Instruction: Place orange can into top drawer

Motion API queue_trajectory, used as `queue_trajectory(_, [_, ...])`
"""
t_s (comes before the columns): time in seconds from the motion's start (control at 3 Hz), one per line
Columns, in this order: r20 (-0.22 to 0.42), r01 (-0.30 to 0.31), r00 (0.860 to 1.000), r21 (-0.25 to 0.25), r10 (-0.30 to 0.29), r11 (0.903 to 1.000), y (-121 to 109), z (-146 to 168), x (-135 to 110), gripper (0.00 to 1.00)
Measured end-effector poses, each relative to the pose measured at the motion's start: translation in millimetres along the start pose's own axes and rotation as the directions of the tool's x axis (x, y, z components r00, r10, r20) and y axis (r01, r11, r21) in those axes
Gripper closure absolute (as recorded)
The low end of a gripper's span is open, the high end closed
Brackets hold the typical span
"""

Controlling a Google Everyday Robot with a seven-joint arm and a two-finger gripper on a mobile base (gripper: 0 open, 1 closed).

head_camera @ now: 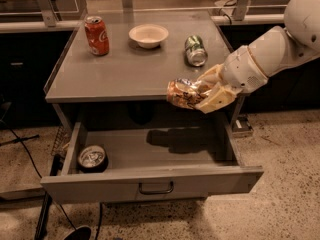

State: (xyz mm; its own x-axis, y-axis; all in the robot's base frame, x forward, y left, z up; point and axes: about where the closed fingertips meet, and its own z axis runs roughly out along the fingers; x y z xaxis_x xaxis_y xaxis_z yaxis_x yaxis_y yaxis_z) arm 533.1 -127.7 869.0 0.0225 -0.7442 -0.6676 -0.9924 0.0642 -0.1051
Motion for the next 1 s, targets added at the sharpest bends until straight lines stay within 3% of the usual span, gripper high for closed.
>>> queue_trajectory(0.67, [-0.087, 0.129, 0.988, -0.001, -0.129, 0.9916, 15.0, 50.6, 37.7, 1.00])
queue_trajectory(1.0, [-0.090, 0.170, 0.982, 0.002, -0.169, 0.9855, 20.6, 79.1, 62.4, 1.00])
